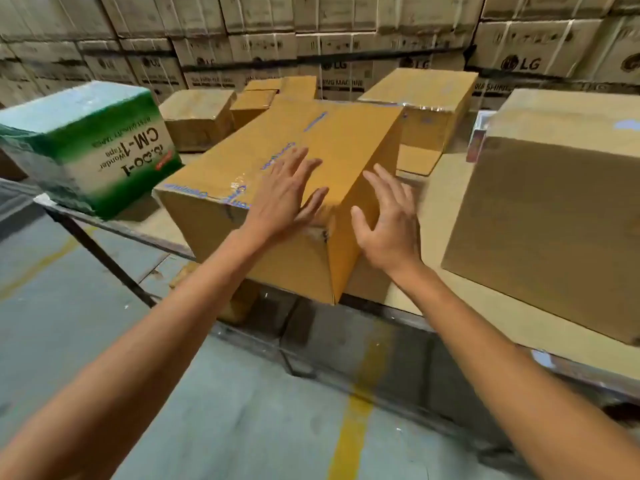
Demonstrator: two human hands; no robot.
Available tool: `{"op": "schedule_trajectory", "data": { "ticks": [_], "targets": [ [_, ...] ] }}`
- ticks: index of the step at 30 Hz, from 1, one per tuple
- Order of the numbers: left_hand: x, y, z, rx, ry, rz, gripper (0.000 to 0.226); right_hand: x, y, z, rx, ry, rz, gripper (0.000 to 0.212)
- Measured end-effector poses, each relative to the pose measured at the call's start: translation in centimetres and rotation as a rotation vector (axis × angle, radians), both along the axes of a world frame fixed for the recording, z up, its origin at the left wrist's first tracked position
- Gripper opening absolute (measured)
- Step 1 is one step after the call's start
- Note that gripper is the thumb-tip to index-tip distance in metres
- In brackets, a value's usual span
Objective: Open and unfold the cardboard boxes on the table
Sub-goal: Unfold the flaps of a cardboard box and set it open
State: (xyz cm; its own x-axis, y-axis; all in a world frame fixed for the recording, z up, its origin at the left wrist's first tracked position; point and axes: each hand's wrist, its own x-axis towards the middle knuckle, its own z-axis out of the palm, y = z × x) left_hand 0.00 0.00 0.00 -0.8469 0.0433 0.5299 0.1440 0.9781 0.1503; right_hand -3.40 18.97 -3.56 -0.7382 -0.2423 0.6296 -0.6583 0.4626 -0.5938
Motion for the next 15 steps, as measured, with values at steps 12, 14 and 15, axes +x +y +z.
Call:
{"op": "schedule_trajectory", "data": {
  "ticks": [12,14,15],
  "targets": [
    [-0.7,0.1,-9.2,-0.076,0.148,0.095,0.062,2.8,-7.5,-14.2,-0.500,-0.976,-0.266,0.021],
    [-1.1,0.2,-9.3,-0.071,0.167,0.115,0.057,2.3,-7.7,-16.3,-0.499,-1.099,-0.304,0.022],
    [-1.2,0.1,-9.4,-0.071,0.172,0.114,0.056,2.2,-7.8,-17.0,-0.490,-1.164,-0.346,0.022]
  ]
}}
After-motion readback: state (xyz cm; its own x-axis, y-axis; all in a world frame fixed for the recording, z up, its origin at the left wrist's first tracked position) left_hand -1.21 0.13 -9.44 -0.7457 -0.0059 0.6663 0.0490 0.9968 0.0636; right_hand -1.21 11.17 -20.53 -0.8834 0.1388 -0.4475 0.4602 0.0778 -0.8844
